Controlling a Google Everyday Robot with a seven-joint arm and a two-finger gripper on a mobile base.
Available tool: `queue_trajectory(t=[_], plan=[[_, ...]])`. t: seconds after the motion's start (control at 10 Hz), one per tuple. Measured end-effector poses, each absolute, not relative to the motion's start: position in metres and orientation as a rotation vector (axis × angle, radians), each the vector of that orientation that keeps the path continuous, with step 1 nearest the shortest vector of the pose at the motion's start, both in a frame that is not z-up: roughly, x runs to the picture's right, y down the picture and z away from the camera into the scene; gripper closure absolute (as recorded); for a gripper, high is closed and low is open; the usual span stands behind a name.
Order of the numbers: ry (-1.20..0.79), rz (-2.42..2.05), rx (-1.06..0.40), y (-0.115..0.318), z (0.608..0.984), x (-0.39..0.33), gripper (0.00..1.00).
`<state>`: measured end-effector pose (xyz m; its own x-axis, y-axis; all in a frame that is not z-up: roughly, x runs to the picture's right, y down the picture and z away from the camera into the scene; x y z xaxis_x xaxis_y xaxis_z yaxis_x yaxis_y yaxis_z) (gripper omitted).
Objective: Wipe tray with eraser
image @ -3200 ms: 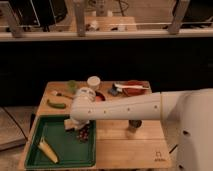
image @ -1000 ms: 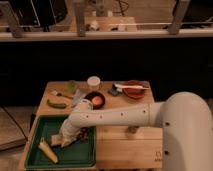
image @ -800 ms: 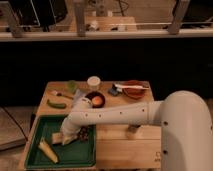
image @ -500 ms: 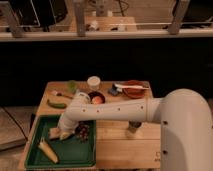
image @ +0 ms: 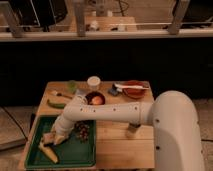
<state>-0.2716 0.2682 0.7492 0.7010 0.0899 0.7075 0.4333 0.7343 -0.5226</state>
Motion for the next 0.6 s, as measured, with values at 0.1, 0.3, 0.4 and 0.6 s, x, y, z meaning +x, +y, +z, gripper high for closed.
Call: queue_trajectory(t=[0.1,0.3,0.4,0.6], plan=[[-0.795,-0.22,-0.754,0.279,0.744,-0.271,1.0],[-0.811,-0.234,-0.778,0.299,0.725,-0.262,1.0],[-0.808,-0.233,-0.782,0.304,0.716,-0.252,1.0],[-0.787,-0.201,-0.768,0.302,0.711,-0.223,1.0]])
